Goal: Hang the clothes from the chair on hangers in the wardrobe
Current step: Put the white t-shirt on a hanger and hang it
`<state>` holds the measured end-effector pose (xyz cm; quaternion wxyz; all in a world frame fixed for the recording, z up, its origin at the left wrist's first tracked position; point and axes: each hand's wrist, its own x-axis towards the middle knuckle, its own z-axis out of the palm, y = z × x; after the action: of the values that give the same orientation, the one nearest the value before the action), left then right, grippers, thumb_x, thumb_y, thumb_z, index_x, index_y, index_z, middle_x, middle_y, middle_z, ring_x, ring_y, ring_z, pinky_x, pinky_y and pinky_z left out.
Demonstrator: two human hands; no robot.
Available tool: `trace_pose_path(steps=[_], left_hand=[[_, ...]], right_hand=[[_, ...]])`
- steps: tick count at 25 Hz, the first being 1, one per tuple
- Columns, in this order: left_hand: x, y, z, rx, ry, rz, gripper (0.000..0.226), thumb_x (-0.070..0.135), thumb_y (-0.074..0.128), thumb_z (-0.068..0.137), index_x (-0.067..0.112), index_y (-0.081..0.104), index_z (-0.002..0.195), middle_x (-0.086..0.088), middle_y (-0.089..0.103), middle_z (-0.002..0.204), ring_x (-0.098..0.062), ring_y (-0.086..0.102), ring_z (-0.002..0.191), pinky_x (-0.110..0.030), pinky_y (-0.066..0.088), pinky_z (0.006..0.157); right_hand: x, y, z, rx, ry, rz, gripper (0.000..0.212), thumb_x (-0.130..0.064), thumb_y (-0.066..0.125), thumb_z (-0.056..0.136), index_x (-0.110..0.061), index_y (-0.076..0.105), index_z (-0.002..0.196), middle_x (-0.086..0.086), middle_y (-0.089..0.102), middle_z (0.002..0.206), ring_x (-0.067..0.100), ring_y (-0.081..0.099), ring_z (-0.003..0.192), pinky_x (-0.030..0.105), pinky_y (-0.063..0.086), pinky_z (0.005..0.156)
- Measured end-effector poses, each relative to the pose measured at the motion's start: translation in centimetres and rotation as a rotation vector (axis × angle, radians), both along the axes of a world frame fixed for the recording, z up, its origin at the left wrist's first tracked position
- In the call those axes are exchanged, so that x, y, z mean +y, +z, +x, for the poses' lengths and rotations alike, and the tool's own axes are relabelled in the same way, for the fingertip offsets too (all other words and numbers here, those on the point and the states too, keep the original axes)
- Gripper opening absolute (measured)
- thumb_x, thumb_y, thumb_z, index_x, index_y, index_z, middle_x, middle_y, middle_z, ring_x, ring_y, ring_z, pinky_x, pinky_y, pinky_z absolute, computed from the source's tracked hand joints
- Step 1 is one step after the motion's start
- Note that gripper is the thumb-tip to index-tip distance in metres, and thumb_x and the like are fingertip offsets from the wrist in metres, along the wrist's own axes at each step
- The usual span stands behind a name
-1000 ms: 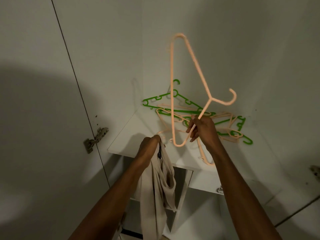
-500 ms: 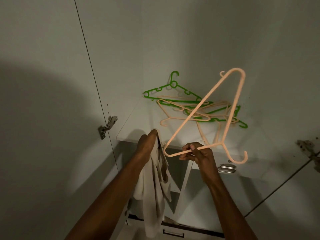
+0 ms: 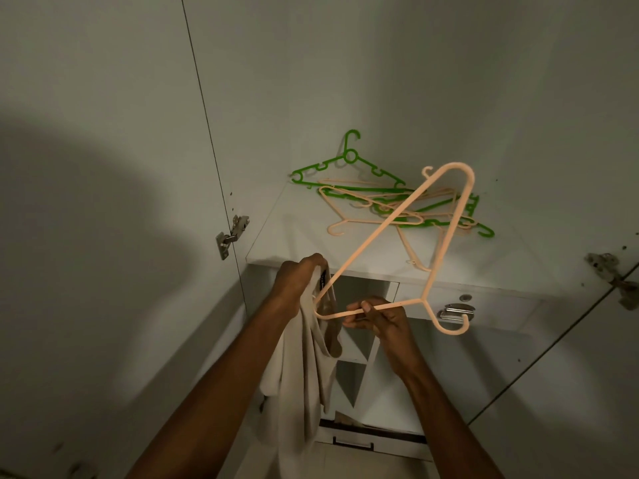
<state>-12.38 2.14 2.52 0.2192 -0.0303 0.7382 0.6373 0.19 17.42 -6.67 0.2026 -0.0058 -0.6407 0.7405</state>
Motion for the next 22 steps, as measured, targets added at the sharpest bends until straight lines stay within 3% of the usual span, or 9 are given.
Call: trace_pose_path(steps=[5, 9, 11, 13, 15, 18, 21, 22], left_hand=[[-1.5, 1.2, 0.0, 0.093, 0.015, 0.125, 0.016, 0.029, 0.073, 0.088, 0.013, 0.075, 0.085, -0.005, 0.072, 0.093, -0.028, 0.065, 0.099, -0.041, 0.052, 0.093], [-2.4, 2.5, 0.2, 0.099, 0.023, 0.161, 0.009, 0.021, 0.070, 0.088, 0.016, 0.075, 0.082, -0.003, 0.068, 0.084, -0.022, 0.059, 0.087, -0.034, 0.047, 0.077], [-2.8, 2.6, 0.0, 0.081, 0.047, 0.163, 0.010, 0.023, 0.069, 0.087, 0.014, 0.075, 0.086, -0.003, 0.064, 0.081, -0.022, 0.056, 0.080, -0.030, 0.043, 0.071], [-3.1, 2.4, 0.0, 0.034, 0.029, 0.211, 0.019, 0.032, 0.071, 0.080, 0.014, 0.076, 0.081, -0.009, 0.065, 0.084, -0.027, 0.058, 0.083, -0.035, 0.045, 0.077], [-3.0, 2.1, 0.2, -0.019, -0.013, 0.258, 0.019, 0.032, 0.069, 0.082, 0.015, 0.073, 0.075, -0.012, 0.067, 0.088, -0.031, 0.060, 0.090, -0.041, 0.048, 0.085], [-2.5, 1.3, 0.1, 0.022, -0.055, 0.229, 0.010, 0.017, 0.070, 0.088, 0.010, 0.073, 0.082, -0.012, 0.072, 0.091, -0.032, 0.067, 0.093, -0.040, 0.053, 0.087], [-2.2, 0.5, 0.2, -0.037, -0.103, 0.242, 0.012, 0.023, 0.078, 0.073, 0.014, 0.078, 0.065, -0.014, 0.073, 0.082, -0.043, 0.067, 0.101, -0.051, 0.056, 0.093], [-2.3, 0.5, 0.4, -0.105, -0.093, 0.260, 0.018, 0.023, 0.076, 0.077, 0.013, 0.078, 0.061, -0.012, 0.073, 0.075, -0.044, 0.066, 0.100, -0.048, 0.058, 0.087]], right_hand=[[-1.1, -2.6, -1.8, -0.133, 0.006, 0.102, 0.023, -0.007, 0.053, 0.103, 0.007, 0.070, 0.109, 0.024, 0.073, 0.096, 0.040, 0.072, 0.091, 0.044, 0.061, 0.084], [-1.3, -4.7, -2.0, -0.244, -0.023, 0.308, 0.016, -0.004, 0.063, 0.098, -0.005, 0.077, 0.103, 0.006, 0.077, 0.096, 0.022, 0.073, 0.088, 0.034, 0.060, 0.068], [-1.0, -5.1, -1.8, -0.278, -0.068, 0.410, 0.016, -0.002, 0.066, 0.094, -0.011, 0.079, 0.096, -0.001, 0.077, 0.094, 0.013, 0.071, 0.089, 0.027, 0.057, 0.070], [-0.7, -4.9, -1.8, -0.294, -0.095, 0.515, 0.021, 0.002, 0.069, 0.090, -0.016, 0.079, 0.087, -0.004, 0.077, 0.088, 0.008, 0.070, 0.088, 0.021, 0.053, 0.078], [-0.7, -4.3, -1.7, -0.339, -0.116, 0.575, 0.025, 0.004, 0.073, 0.084, -0.021, 0.077, 0.079, -0.004, 0.075, 0.081, 0.006, 0.070, 0.082, 0.019, 0.052, 0.076], [-1.1, -3.0, -1.1, -0.324, -0.093, 0.448, 0.022, 0.007, 0.075, 0.080, -0.014, 0.077, 0.084, 0.002, 0.075, 0.082, 0.014, 0.073, 0.082, 0.025, 0.057, 0.075], [-1.6, -1.0, -0.3, -0.223, -0.079, 0.239, 0.023, 0.001, 0.076, 0.082, -0.009, 0.075, 0.103, 0.014, 0.075, 0.089, 0.026, 0.072, 0.081, 0.031, 0.059, 0.068], [-1.7, -0.3, -0.1, -0.199, -0.096, 0.136, 0.025, -0.002, 0.076, 0.083, -0.007, 0.072, 0.108, 0.017, 0.074, 0.092, 0.026, 0.069, 0.080, 0.030, 0.055, 0.062]])
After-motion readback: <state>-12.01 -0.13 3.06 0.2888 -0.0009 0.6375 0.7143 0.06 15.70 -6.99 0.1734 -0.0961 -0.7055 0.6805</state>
